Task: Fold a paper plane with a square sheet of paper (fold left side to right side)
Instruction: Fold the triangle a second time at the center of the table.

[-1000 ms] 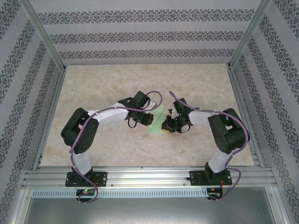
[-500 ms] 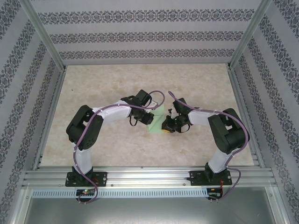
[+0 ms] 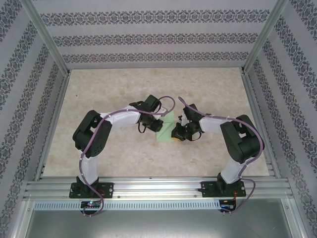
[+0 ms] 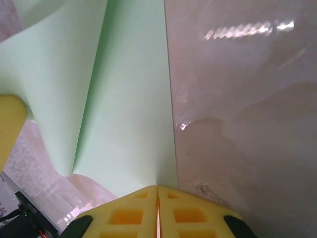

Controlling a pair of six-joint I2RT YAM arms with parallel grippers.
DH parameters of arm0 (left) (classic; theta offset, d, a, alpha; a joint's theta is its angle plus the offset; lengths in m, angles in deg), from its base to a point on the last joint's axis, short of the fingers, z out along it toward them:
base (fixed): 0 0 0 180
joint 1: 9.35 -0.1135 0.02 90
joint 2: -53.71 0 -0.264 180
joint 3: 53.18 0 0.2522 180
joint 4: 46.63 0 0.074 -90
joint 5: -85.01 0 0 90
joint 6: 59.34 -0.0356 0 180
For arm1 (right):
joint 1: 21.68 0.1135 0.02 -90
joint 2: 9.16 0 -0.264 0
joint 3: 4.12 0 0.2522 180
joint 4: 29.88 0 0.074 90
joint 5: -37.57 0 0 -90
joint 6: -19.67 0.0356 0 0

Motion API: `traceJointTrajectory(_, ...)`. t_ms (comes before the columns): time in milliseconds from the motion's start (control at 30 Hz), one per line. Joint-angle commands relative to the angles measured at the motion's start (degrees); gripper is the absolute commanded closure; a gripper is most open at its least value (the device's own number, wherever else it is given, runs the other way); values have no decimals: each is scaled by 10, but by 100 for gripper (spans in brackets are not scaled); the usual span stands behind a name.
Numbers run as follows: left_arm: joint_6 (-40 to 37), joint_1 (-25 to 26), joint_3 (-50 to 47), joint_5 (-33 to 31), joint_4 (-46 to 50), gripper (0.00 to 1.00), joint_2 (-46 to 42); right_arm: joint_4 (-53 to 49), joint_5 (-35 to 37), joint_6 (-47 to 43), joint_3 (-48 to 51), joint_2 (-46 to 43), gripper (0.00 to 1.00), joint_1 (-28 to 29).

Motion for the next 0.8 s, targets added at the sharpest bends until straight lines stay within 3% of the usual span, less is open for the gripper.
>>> traceJointTrajectory(0, -12, -7, 22, -2, 5, 89, 12, -34, 33, -9, 2, 19, 91, 8)
traceJointTrajectory(767, -8, -7, 23, -14, 7, 89, 32, -37, 34, -11, 3, 20, 90, 8)
